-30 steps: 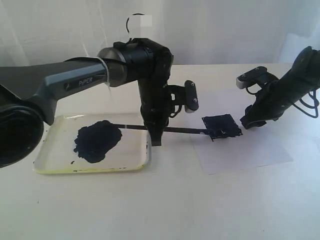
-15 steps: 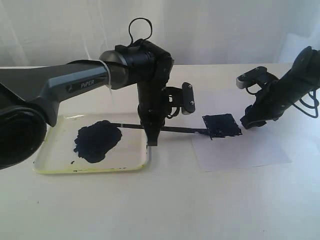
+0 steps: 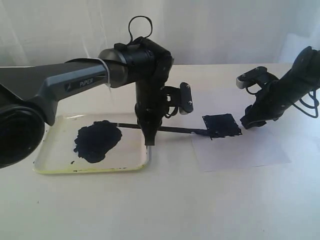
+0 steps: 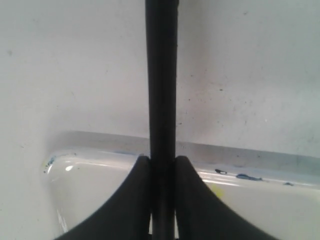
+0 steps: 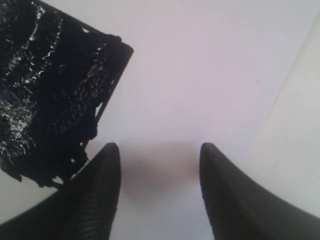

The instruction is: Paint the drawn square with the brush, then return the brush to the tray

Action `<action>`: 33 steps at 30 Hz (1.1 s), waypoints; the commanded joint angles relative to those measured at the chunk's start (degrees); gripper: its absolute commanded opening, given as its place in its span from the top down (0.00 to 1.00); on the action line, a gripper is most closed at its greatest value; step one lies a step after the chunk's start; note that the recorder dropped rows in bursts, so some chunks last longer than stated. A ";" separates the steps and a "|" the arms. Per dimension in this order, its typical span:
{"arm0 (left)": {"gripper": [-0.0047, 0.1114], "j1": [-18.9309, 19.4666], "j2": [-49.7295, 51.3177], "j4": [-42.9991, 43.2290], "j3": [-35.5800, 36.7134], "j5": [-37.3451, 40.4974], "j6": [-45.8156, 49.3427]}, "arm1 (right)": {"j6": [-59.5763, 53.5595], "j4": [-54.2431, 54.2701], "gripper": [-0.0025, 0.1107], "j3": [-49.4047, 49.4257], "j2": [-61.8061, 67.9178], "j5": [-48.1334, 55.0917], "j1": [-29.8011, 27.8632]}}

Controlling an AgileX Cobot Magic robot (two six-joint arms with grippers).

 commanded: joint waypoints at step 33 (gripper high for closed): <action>0.96 6.11 -8.15 -6.74 -0.03 10.62 -7.18 | -0.56 -0.80 0.56 0.22 0.81 0.09 -0.03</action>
